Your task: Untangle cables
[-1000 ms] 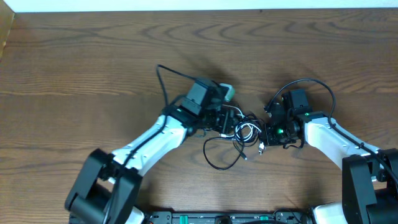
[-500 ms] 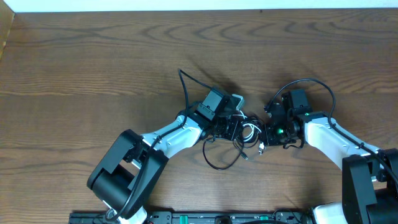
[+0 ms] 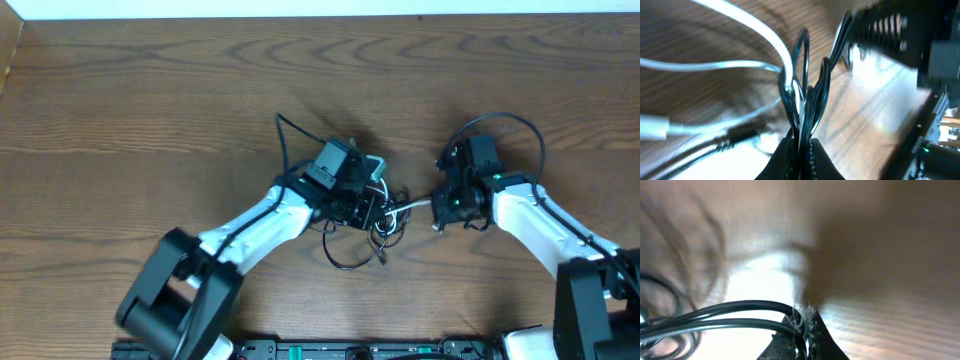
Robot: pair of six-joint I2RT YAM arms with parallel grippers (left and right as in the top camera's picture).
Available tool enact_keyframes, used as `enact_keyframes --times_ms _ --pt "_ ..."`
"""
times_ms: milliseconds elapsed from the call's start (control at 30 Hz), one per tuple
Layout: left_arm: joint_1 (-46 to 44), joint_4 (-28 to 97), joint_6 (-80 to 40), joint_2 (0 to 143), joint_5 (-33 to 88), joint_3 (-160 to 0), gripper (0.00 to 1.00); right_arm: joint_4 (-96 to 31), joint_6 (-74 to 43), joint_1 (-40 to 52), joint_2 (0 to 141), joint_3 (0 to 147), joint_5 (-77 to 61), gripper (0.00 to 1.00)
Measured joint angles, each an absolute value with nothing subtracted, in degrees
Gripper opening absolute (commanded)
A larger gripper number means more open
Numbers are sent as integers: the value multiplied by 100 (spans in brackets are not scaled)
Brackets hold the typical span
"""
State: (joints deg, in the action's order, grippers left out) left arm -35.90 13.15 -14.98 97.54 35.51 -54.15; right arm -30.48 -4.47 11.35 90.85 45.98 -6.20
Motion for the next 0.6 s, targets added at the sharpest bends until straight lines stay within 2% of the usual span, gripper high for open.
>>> enact_keyframes --times_ms 100,200,333,600 --pt "-3529 1544 -1433 9406 3546 -5415 7 -3052 -458 1096 8794 4842 -395 2" --pt "-3514 1629 -1382 9089 3546 -5413 7 -2978 -528 1007 8396 5081 -311 16" --pt "-3503 1656 -1347 8833 3546 -5413 7 -2936 -596 980 7955 5181 -834 24" --pt "-3498 1651 -1347 8785 3544 -5413 8 -3627 -635 980 7913 5164 -1894 25"
